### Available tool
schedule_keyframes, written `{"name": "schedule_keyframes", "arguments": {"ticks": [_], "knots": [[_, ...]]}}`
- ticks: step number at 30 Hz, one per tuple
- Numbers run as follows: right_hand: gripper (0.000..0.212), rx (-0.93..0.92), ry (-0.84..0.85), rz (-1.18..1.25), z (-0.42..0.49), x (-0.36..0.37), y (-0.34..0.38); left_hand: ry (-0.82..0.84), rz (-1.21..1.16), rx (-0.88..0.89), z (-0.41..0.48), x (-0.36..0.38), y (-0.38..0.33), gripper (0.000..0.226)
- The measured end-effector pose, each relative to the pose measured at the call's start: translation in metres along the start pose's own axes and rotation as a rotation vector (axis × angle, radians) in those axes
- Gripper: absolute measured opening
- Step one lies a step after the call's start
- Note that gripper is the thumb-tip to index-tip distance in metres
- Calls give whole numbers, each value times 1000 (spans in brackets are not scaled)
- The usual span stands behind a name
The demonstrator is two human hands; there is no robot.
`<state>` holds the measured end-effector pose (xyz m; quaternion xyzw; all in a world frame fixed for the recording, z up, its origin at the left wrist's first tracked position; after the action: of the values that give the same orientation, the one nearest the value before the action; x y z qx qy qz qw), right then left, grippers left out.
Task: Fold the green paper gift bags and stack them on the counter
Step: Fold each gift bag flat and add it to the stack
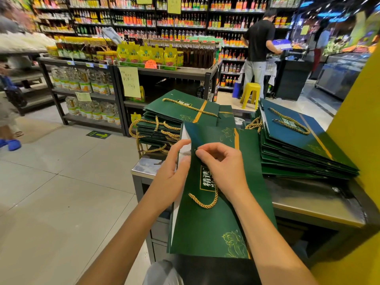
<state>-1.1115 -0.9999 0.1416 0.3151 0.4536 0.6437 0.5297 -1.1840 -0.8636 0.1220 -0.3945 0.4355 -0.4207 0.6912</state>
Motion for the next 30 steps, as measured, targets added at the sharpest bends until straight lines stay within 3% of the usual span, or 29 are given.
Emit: {"name": "schedule_keyframes", "arguments": {"ticks": [17,21,30], "knots": [[8,52,60,103,-8,0,12,-267,354,15,-9,-3,-15,42],[18,86,40,90,-5,5,16,-234,260,23,-6,0,-17,38],[12,105,34,42,1,-2,12,-164,93,100,6,-2,-15,36]]}}
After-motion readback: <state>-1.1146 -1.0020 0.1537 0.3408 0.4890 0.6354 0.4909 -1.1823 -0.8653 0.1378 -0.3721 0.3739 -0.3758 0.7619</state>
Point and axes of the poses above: each hand's wrist, its own z-axis towards the middle knuckle, its own x-axis out of the palm, y = z × x, the point moved 6 cm from there along z, towards the middle knuckle, and after that the axes turned 3 degrees about z, right-handed, at the moved point
